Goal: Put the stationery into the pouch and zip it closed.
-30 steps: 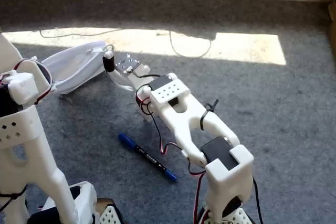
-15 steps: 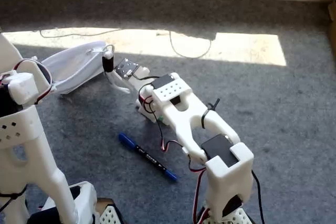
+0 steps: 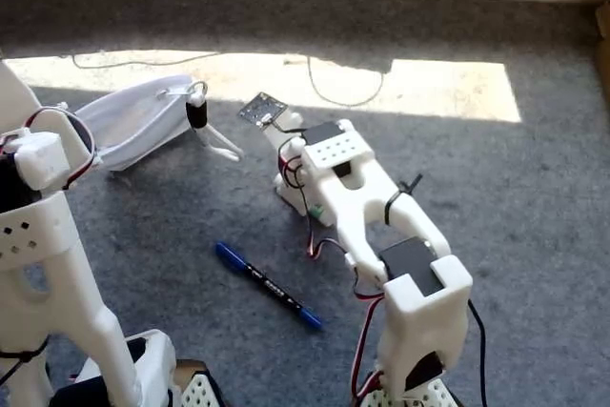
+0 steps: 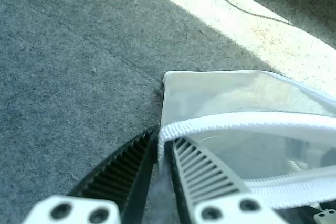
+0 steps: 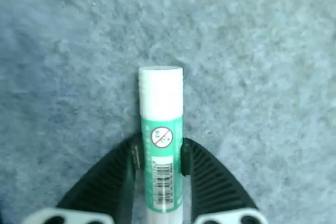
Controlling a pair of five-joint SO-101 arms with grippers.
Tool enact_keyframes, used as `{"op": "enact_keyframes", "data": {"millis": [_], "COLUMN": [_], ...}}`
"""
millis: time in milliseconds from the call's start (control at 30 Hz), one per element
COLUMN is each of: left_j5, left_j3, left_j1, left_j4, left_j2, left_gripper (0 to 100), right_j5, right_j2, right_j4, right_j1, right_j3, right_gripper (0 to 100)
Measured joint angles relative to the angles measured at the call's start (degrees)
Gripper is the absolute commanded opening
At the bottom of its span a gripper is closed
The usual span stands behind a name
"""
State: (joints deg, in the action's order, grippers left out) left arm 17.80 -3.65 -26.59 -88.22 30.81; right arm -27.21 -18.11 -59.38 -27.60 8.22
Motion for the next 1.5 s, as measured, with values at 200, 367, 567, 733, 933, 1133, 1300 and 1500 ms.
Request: {"op": "enact_keyframes", "data": {"millis": [200, 367, 567, 733, 933, 1133, 1300, 1500], "left_j5": [0.00, 0.00, 0.00, 0.00, 0.00, 0.00, 0.00, 0.00], "left_j3": [0.00, 0.00, 0.00, 0.00, 0.00, 0.00, 0.00, 0.00], "left_j1": [0.00, 0.00, 0.00, 0.00, 0.00, 0.00, 0.00, 0.18], "left_j4": [0.00, 0.00, 0.00, 0.00, 0.00, 0.00, 0.00, 0.00], "left_j2": [0.00, 0.00, 0.00, 0.00, 0.00, 0.00, 0.00, 0.00], "left_gripper": [1, 1, 1, 1, 1, 1, 1, 1], "right_j5": [0.00, 3.08, 3.87, 4.31, 4.40, 4.40, 4.40, 4.31], "right_j2": [0.00, -1.32, -8.09, -10.99, -11.08, -11.16, -10.55, -5.54], "right_j4": [-2.29, -2.55, -2.55, -2.73, -2.99, -4.48, -5.98, -7.03], "right_j1": [0.35, 0.35, -1.49, -1.76, -1.49, -1.49, -1.49, -0.35], "right_j3": [-0.44, -6.51, -10.29, -13.19, -13.36, -13.71, -13.71, -13.45], "right_gripper": [15.6, 15.6, 15.6, 15.5, 0.9, 0.8, 0.8, 0.8]}}
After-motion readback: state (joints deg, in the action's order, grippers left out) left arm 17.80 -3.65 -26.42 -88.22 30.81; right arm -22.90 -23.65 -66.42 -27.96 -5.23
